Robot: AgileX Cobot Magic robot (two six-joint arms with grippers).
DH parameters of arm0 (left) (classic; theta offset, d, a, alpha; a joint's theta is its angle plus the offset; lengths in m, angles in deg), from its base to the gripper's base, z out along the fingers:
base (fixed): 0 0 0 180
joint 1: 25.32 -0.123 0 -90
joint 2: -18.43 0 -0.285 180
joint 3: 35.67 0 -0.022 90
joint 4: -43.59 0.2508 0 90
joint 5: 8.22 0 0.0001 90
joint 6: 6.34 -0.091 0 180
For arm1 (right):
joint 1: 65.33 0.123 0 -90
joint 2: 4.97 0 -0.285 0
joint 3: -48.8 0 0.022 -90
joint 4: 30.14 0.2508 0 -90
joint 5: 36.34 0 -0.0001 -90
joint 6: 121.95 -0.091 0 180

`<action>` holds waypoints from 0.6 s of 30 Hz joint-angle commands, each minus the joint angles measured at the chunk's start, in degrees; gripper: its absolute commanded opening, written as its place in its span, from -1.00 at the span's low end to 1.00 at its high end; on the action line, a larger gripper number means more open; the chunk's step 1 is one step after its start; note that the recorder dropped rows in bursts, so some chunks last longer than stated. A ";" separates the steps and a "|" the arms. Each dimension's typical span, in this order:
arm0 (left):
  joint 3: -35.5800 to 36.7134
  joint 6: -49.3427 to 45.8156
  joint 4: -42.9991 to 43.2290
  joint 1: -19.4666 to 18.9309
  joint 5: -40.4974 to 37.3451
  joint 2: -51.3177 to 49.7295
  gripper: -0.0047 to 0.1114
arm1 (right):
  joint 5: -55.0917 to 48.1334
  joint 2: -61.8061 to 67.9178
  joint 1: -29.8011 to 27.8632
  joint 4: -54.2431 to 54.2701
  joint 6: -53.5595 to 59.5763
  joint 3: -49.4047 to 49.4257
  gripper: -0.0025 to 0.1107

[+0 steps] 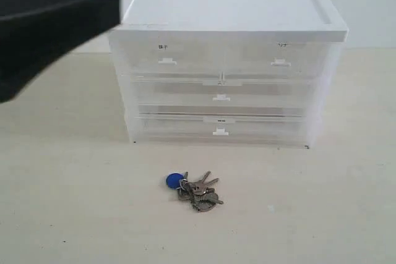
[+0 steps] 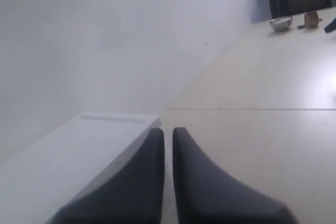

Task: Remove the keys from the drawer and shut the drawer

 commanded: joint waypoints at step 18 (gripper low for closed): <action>3.57 6.59 -2.08 -0.12 -28.77 31.80 -0.84 | -22.20 -17.66 0.24 13.15 -2.40 4.38 -0.96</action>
